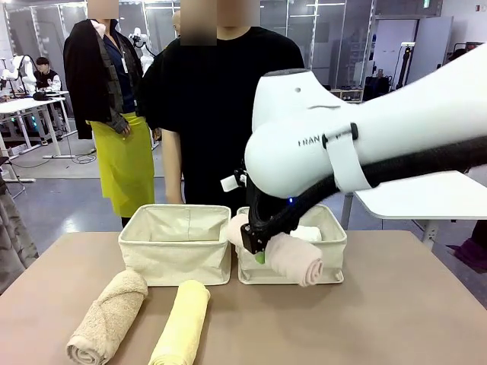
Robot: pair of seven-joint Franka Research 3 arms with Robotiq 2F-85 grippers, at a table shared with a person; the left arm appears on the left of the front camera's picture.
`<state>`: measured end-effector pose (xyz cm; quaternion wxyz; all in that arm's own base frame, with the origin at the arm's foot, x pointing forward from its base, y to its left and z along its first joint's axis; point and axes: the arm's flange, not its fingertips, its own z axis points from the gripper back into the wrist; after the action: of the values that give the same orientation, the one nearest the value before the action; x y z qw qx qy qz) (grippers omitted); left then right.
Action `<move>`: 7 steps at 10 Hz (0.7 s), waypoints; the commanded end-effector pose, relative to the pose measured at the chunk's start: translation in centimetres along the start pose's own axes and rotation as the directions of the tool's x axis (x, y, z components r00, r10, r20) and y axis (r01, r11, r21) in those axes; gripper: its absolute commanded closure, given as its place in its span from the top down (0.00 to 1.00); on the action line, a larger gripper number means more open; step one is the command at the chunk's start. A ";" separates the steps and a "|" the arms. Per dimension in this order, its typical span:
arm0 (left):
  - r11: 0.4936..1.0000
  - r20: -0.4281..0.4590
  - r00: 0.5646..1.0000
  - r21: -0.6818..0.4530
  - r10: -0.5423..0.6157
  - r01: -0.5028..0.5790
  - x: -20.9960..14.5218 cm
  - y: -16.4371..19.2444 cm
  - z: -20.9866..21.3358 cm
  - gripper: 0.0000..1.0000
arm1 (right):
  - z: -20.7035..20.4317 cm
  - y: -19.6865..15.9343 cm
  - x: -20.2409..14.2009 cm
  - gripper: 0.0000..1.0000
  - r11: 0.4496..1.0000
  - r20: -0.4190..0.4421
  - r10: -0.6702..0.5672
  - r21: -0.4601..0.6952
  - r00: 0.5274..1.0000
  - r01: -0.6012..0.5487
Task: Divide the towels into two baskets.
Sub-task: Pick up one hotel-folded towel from the bottom of the table and place it in the Fabric basket indicated by the person.
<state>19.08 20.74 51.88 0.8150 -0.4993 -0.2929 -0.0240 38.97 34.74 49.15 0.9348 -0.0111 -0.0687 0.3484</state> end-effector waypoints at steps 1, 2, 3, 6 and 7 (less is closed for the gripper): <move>1.000 0.004 1.000 -0.015 -0.005 0.005 -0.1 -0.2 0.2 1.00 | 2.0 -2.0 3.6 0.56 0.958 -0.049 0.286 0.021 0.957 -0.285; 1.000 0.004 1.000 -0.015 -0.005 0.005 -0.1 -0.2 0.2 1.00 | 1.9 -3.1 5.5 0.56 0.950 -0.080 0.309 -0.028 0.948 -0.312; 1.000 0.004 1.000 -0.015 -0.005 0.005 -0.1 -0.2 0.2 1.00 | 1.8 -4.4 7.0 0.56 0.931 -0.069 0.365 -0.001 0.928 -0.366; 1.000 0.004 1.000 -0.015 -0.005 0.005 -0.1 -0.2 0.2 1.00 | -0.1 -8.0 9.4 0.56 0.836 -0.055 0.546 -0.038 0.836 -0.548; 1.000 0.004 1.000 -0.015 -0.005 0.005 -0.1 -0.2 0.2 1.00 | -1.2 -9.4 9.8 0.56 0.814 -0.011 0.576 -0.079 0.817 -0.575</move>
<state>19.09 20.74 51.88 0.8151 -0.4993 -0.2929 -0.0240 51.96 34.50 50.15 0.8016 -0.0610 -0.0516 0.5925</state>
